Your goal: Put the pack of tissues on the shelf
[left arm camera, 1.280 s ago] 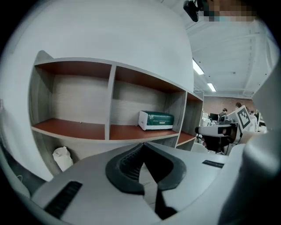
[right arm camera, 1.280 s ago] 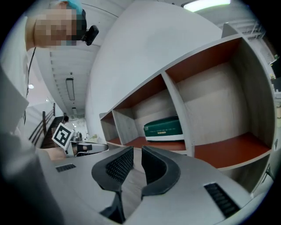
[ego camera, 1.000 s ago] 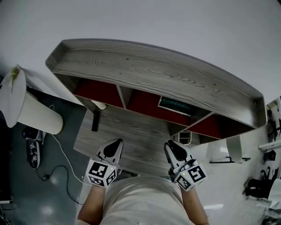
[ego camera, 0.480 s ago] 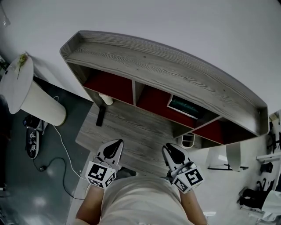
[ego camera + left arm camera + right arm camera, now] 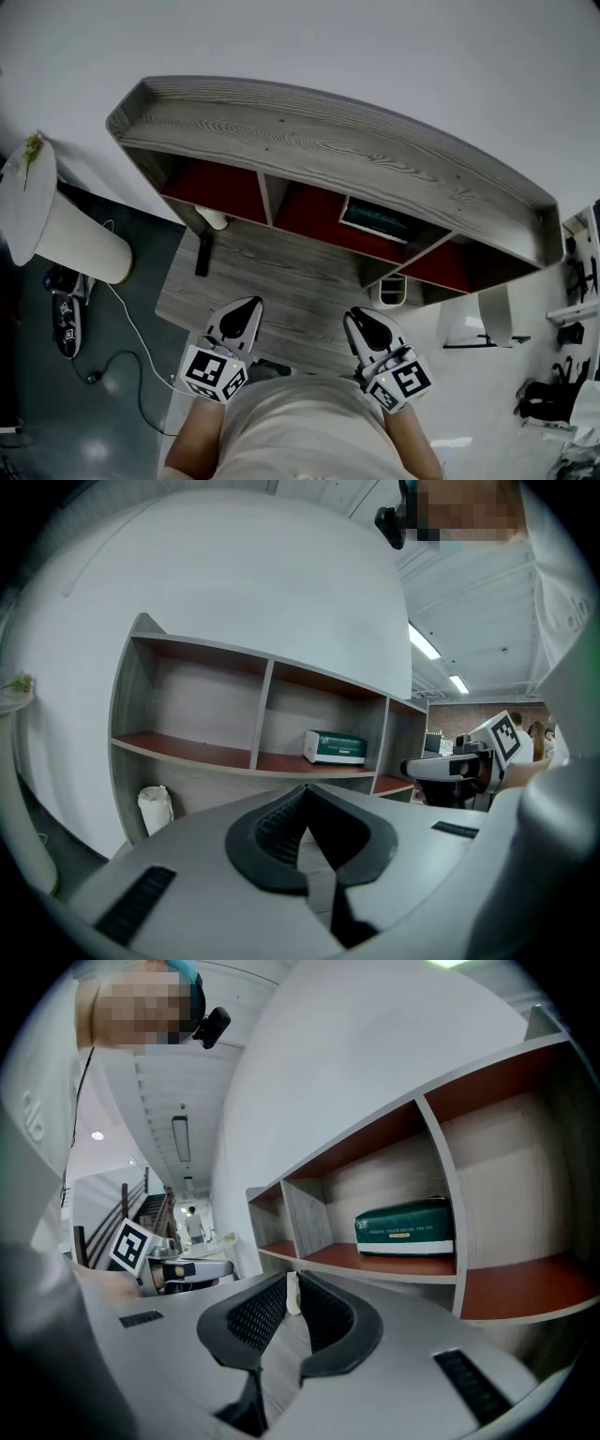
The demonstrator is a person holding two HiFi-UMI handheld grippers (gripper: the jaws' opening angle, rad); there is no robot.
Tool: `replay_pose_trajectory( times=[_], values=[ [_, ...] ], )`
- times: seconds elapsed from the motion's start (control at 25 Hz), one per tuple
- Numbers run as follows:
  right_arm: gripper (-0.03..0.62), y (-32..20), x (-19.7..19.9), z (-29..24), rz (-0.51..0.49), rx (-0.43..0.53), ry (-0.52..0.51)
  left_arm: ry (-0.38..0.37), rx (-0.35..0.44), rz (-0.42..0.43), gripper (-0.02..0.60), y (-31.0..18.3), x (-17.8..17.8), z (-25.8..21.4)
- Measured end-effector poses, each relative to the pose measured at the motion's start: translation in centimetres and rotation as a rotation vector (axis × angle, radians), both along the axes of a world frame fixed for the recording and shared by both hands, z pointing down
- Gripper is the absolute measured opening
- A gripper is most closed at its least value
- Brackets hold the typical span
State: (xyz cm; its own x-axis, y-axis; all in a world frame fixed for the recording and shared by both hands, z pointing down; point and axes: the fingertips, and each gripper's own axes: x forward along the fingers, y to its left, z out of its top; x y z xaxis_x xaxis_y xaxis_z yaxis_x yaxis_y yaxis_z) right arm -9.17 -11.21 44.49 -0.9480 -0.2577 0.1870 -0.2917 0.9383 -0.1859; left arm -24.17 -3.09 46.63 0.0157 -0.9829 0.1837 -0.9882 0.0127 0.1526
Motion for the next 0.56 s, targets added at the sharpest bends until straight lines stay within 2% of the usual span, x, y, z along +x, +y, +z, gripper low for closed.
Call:
replay_pose_trajectory(
  times=[0.2,0.56],
  values=[
    [0.069,-0.2,0.8,0.0,0.025,0.006,0.002,0.041,0.003,0.015,0.015,-0.9,0.0,0.0],
    [0.069,-1.4,1.5,0.0,0.054,0.008,0.006,0.034,0.01,0.059,0.015,-2.8,0.7,0.0]
  ],
)
